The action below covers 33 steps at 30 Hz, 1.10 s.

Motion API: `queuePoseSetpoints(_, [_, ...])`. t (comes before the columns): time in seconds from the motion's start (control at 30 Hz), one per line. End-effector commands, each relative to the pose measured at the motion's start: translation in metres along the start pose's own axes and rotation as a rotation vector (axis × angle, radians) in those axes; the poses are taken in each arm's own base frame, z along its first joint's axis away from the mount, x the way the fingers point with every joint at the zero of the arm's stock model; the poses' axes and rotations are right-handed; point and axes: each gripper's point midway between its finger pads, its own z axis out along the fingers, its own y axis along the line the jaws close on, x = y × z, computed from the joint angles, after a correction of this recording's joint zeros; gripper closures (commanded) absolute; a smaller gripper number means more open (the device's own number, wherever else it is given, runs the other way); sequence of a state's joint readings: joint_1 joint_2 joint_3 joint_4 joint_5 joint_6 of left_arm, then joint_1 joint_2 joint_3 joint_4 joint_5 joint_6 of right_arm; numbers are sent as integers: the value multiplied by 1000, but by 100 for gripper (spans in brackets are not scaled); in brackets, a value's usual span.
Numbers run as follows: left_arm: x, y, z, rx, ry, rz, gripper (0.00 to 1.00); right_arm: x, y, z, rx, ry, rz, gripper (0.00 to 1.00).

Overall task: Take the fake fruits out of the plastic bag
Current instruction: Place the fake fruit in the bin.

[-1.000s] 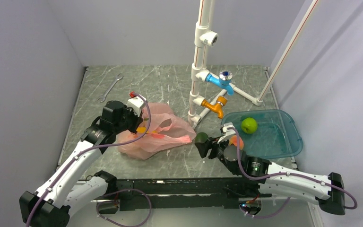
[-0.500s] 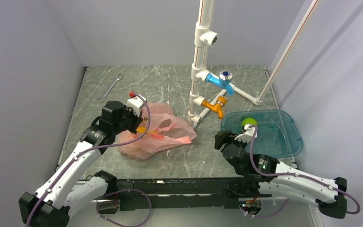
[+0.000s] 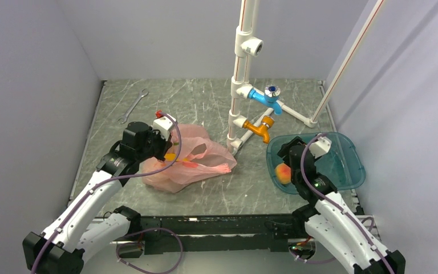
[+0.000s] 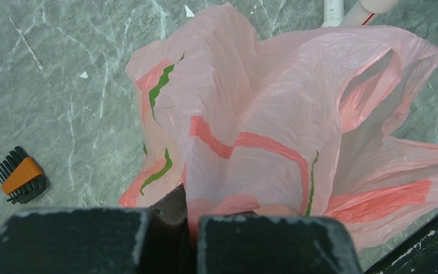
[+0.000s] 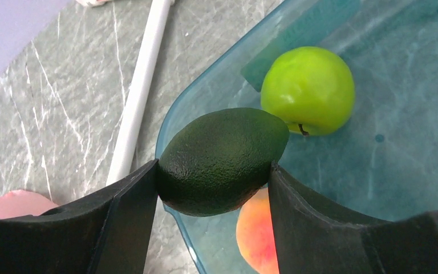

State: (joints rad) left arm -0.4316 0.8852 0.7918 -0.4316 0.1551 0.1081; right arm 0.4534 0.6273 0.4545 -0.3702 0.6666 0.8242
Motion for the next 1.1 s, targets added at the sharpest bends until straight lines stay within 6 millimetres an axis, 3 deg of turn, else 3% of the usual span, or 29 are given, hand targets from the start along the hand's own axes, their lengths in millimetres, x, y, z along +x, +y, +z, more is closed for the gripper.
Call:
queuePoseSetpoints(0.0, [-20, 1, -7, -11, -67, -4, 100, 8, 30, 9, -167, 101, -9, 75])
queuePoseSetpoints(0.27, [-22, -2, -9, 4, -69, -2, 100, 11, 24, 5, -205, 125, -2, 17])
queuePoseSetpoints(0.37, [-25, -3, -11, 6, -89, 0, 100, 15, 20, 2, -193, 143, 17, 2])
queuePoseSetpoints(0.63, [-24, -2, -12, 3, -82, -2, 100, 15, 36, -17, -279, 208, 42, 4])
queuePoseSetpoints(0.87, [-25, -5, -11, 20, -79, -3, 100, 31, 58, -60, -540, 307, -6, 8])
queuePoseSetpoints(1.07, [-31, -10, -15, 41, -123, 1, 100, 68, 72, -88, -742, 482, 3, 7])
